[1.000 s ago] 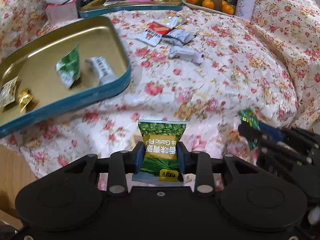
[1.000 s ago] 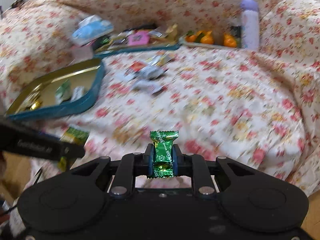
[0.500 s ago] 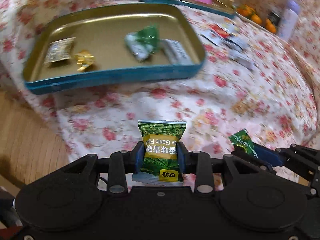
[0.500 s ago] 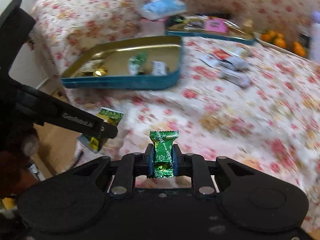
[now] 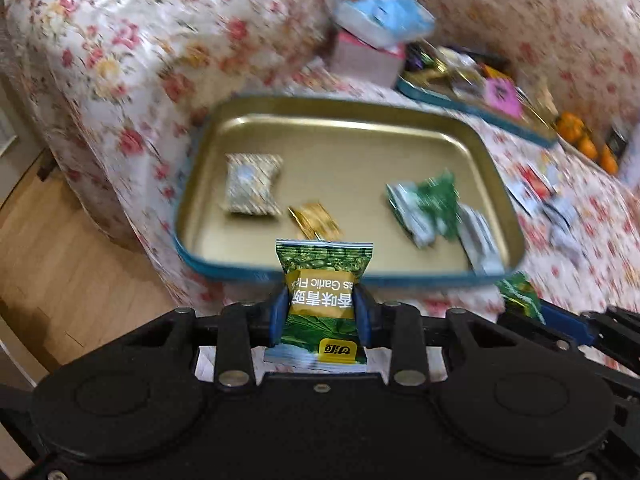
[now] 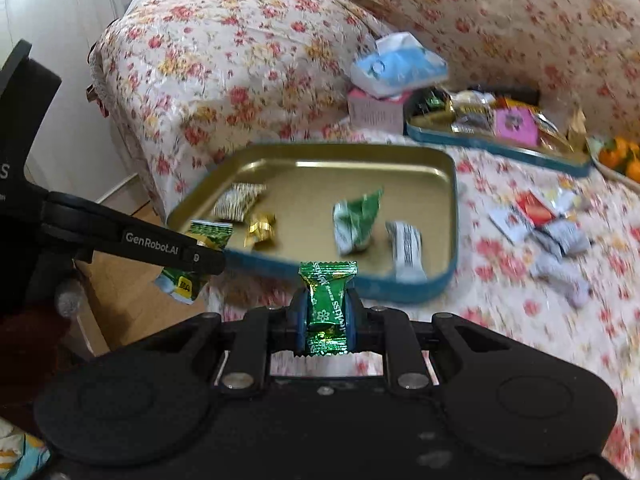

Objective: Organize snacks
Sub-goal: 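Carry the green packet and green foil candy over the gold tray with both tools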

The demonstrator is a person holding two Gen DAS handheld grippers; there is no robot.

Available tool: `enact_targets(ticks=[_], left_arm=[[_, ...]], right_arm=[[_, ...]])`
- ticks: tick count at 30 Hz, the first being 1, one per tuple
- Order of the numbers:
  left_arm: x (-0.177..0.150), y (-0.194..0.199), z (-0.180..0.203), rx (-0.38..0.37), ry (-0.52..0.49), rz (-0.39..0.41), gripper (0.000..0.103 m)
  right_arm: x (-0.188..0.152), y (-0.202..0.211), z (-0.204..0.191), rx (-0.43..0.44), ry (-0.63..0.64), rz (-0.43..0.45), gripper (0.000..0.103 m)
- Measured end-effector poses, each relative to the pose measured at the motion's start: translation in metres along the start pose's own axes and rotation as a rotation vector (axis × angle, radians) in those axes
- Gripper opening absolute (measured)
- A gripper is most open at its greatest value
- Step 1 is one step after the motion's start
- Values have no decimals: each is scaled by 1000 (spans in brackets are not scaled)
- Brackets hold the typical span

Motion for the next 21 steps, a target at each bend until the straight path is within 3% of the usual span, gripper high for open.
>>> enact_targets(ticks=[8, 21], left_arm=[[53, -31, 6, 13, 61, 61, 43], [90, -92, 18, 44, 54, -9, 43]], right_arm=[[30, -28, 7, -36, -25, 15, 20], [67, -61, 31, -99, -56, 43, 20]])
Point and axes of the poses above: each gripper's, at about its wrist camera, not at the fingertips, and y roughly against the way its jaws point, z to its right, x to its top, the point moved 1 cm from there along -y, roughly the way its jaws point, and after that the axes turned 1 degree about -x, right-handed, at the moved point
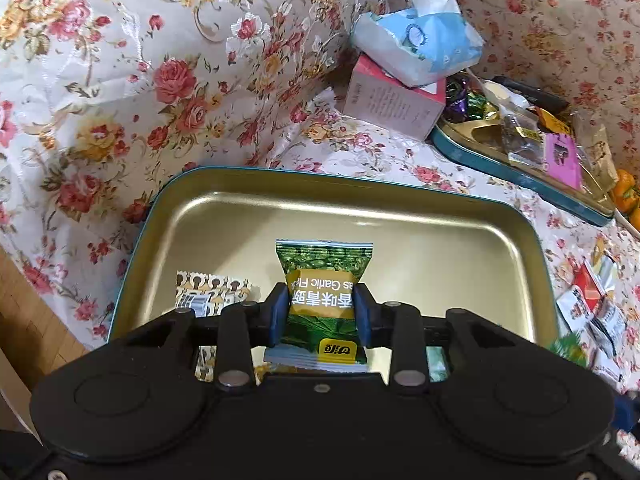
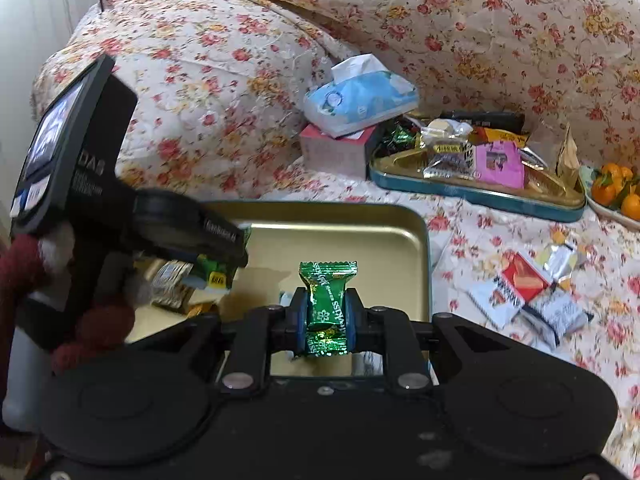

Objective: Organize snacks
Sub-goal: 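Carry the green packet and green foil candy over the gold tray with both tools, then open both tools to drop the green packet and foil candy into the tray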

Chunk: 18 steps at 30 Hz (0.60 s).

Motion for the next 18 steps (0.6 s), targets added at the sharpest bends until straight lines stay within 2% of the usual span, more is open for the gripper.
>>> enact_targets(ticks=[18], left_arm=[[-4, 7, -17, -71, 14, 63, 44]], right_arm=[[26, -38, 8, -73, -3, 3, 20]])
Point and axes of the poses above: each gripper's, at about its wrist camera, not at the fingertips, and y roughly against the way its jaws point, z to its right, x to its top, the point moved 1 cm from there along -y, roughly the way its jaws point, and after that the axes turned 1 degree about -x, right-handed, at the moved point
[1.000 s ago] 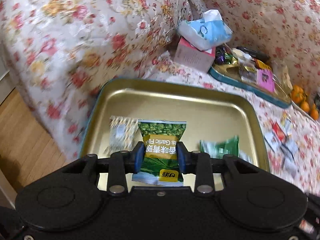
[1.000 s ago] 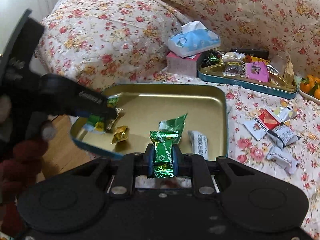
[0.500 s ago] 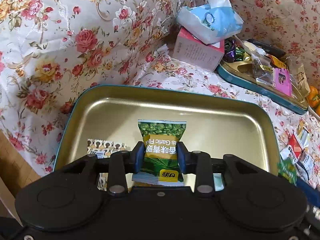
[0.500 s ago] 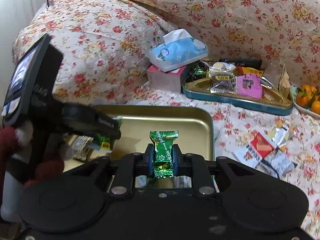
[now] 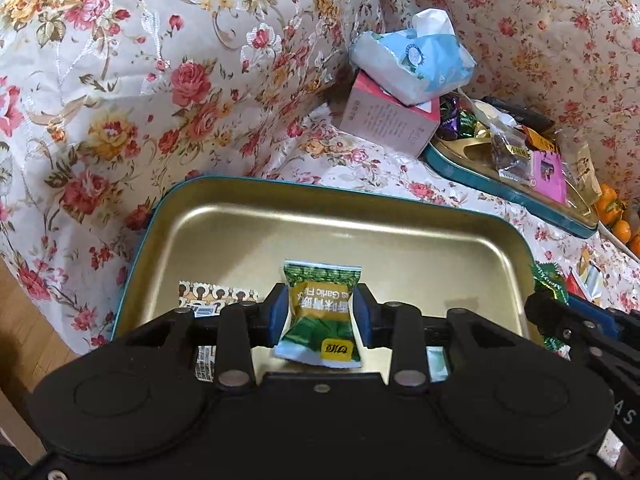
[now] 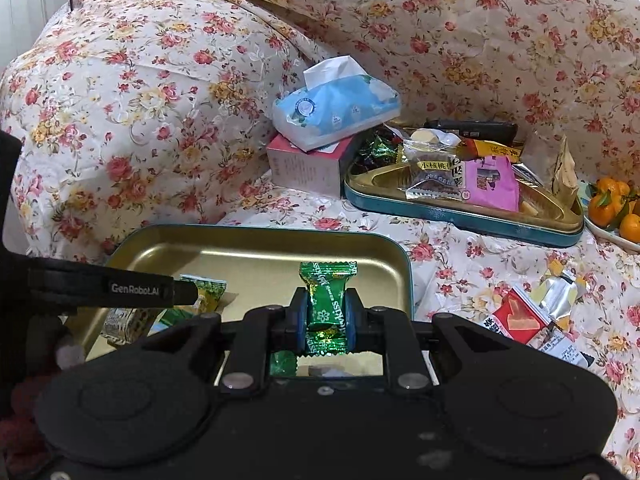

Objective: Organize snacks
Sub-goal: 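Open both tools to drop the green packet and foil candy into the tray, then move both tools back toward the scattered snacks on the bed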

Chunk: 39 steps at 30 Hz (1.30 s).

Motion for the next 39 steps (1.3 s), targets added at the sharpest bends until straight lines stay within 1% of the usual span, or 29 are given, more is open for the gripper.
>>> enact_targets(ticks=[7, 10, 13, 17, 20, 24, 29, 33, 39], left_arm=[[-5, 11, -10, -17, 43, 19, 44], [-9, 17, -14, -25, 59, 20, 44], [-13, 20, -16, -26, 62, 14, 44], [-19, 22, -15, -10, 52, 4, 44], [-23, 24, -13, -8, 50, -5, 44], [-29, 29, -8, -3, 38, -9, 44], [-35, 37, 8, -13, -1, -15, 44], [-43, 45, 30, -28, -51, -15, 44], [-56, 53, 74, -59, -142, -29, 44]], right_arm=[[5, -16, -3, -13, 16, -4, 20], [8, -28, -3, -38, 21, -3, 20], [9, -38, -5, -63, 39, -1, 20], [9, -46, -7, -55, 30, -5, 21], [8, -46, -8, -53, 21, 1, 27], [7, -38, -7, -54, 9, 21, 28], [5, -13, 8, -73, -35, 77, 28], [-4, 10, 30, -106, -80, 99, 29], [-30, 45, 80, -197, -166, 113, 30]])
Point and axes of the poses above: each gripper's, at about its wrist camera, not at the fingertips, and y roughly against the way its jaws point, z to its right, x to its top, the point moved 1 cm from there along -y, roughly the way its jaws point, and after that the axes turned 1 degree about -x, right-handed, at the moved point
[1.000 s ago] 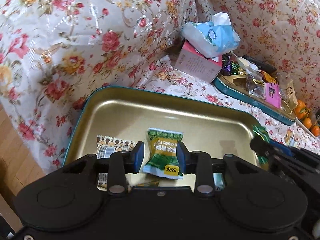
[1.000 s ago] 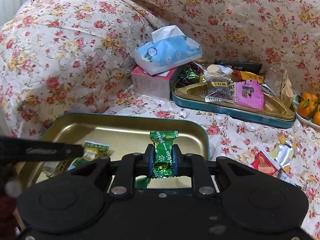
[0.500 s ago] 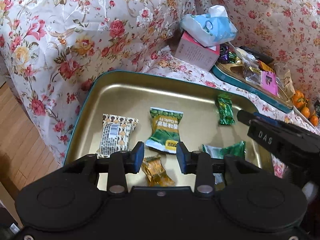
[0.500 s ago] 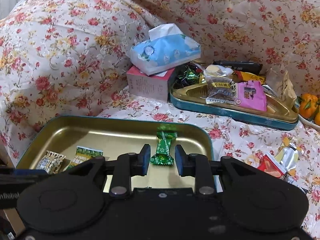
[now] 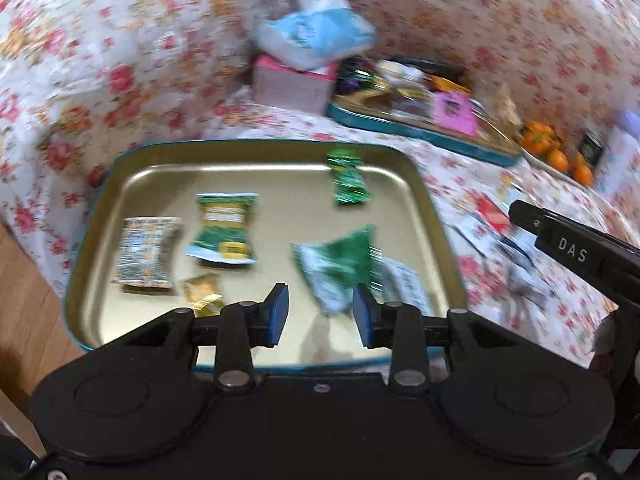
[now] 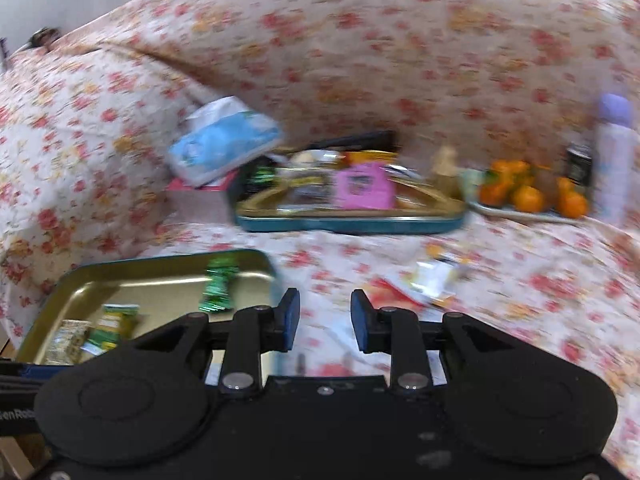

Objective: Organize snacks
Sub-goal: 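Move both tools back toward the scattered snacks on the bed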

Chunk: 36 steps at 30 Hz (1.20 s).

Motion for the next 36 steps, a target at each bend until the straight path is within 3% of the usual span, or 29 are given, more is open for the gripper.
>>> enact_targets(ticks=[9, 14, 20, 25, 36], left_arm=[[-15, -6, 75, -44, -142, -24, 44], [-23, -11, 105, -56, -205, -45, 44], [-32, -26, 131, -68, -229, -69, 44], [-37, -38, 148, -57, -249, -49, 44], [-40, -63, 154, -32, -231, -42, 44]], right_arm=[[-33, 15, 77, -121, -114, -41, 31], [-42, 10, 101, -137, -148, -65, 32], [-39, 2, 120, -110, -158, -68, 33], [-23, -10, 127, -35, -159, -78, 38], [18, -49, 121, 66, -54, -97, 38]])
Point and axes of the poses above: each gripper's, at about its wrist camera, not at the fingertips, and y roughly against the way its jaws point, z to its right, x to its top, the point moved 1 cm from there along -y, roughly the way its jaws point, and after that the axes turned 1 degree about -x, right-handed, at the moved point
